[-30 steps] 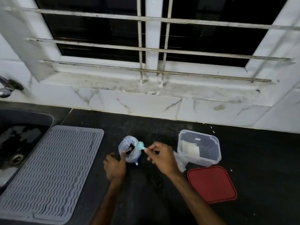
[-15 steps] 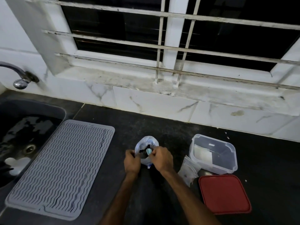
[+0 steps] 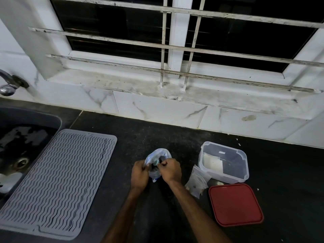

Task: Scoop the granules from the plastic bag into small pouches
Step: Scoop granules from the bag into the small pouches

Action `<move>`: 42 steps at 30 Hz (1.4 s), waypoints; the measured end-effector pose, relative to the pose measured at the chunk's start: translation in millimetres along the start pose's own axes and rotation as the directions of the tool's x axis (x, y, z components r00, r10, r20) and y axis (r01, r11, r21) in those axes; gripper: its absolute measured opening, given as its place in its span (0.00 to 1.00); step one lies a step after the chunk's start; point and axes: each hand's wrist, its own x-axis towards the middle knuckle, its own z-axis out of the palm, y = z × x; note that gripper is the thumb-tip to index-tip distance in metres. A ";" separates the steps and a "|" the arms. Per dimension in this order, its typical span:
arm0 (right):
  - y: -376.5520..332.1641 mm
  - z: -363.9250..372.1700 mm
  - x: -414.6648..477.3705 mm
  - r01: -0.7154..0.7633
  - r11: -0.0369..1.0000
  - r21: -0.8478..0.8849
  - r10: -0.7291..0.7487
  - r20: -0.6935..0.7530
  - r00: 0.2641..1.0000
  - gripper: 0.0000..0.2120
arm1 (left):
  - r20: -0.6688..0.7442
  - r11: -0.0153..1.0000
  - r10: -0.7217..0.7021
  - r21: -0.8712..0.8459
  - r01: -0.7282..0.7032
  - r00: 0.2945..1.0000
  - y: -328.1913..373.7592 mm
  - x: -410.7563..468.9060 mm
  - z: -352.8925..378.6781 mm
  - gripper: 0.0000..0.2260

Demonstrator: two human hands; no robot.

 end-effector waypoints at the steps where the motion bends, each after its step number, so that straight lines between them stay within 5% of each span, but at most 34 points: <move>1: 0.3 -0.1 -1.6 0.006 1.000 -0.009 -0.006 -0.005 1.000 0.14 | -0.007 0.999 -0.021 -0.027 0.021 1.000 0.1 0.7 1.3 0.06; 8: 2.3 -1.9 -8.2 0.024 0.997 -0.069 -0.027 -0.033 0.999 0.13 | -0.052 0.971 -0.116 -0.218 0.102 0.992 3.9 0.3 9.0 0.05; 12: -0.9 -6.1 -6.6 0.024 0.997 -0.069 -0.025 -0.023 0.999 0.12 | -0.007 0.989 -0.044 -0.144 0.042 0.999 7.3 0.6 10.9 0.06; 17: 0.4 -10.7 -8.0 0.070 0.989 -0.131 -0.073 -0.011 0.997 0.11 | -0.121 0.983 -0.070 -0.177 0.048 0.990 9.2 5.0 6.8 0.06; 24: -1.8 -11.2 -6.4 0.028 0.995 -0.099 -0.030 -0.019 0.999 0.09 | 0.087 0.997 -0.066 -0.042 0.070 0.994 10.8 13.5 2.8 0.14; 30: -1.9 -9.9 -7.4 0.047 0.992 -0.116 -0.050 -0.027 0.998 0.09 | -0.110 0.995 -0.095 0.004 0.096 0.989 22.9 15.6 -0.7 0.12; 37: 6.0 -10.3 -8.1 0.143 0.941 -0.305 -0.167 -0.054 0.984 0.07 | -0.077 0.975 -0.187 0.108 0.194 0.979 17.4 14.0 3.8 0.19; 42: 7.5 -4.7 -4.6 0.047 0.993 -0.112 -0.046 0.016 0.999 0.09 | -0.080 0.969 -0.230 0.078 0.236 0.970 20.6 17.9 3.8 0.16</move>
